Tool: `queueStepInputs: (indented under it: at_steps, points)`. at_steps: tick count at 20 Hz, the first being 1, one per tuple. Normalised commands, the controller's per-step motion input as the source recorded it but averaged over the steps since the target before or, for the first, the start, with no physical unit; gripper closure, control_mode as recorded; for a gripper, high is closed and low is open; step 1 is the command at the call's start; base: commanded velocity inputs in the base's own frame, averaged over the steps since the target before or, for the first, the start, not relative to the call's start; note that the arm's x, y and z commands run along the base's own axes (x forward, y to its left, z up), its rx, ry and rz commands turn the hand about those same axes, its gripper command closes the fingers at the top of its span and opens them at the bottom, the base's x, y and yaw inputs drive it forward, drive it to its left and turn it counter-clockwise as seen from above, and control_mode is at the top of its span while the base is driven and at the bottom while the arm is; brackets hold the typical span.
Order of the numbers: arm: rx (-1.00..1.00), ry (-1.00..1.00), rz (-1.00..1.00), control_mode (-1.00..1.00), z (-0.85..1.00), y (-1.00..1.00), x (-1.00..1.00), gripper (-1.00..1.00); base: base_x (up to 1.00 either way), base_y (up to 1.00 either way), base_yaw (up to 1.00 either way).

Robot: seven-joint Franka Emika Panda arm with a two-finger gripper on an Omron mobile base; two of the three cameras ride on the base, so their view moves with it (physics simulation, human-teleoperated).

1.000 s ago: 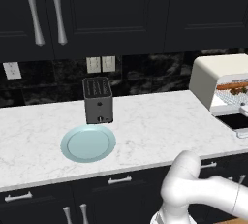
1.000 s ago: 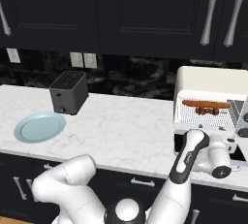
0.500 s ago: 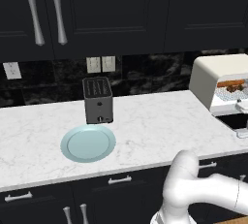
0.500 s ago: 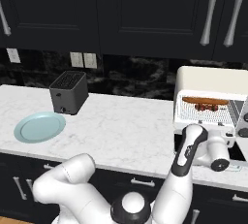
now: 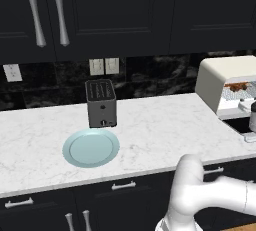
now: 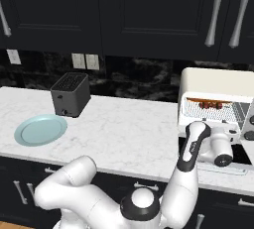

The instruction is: Pick up the kebab skewer and baguette bread, and place them inside the toaster oven. Close the toaster oven door and start by setting the timer.

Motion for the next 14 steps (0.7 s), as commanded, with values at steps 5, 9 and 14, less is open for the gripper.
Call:
queueStepInputs:
  at_steps: [5,9,14]
  points:
    - [0.00,0.00,0.00,-1.00,0.00,0.00,0.33,-1.00,0.00,0.00,0.00]
    - [0.00,0.00,0.00,-1.00,0.00,0.00,0.24,-1.00,0.00,0.00,0.00]
    - [0.00,0.00,0.00,-1.00,0.00,0.00,0.24,-1.00,0.00,0.00,0.00]
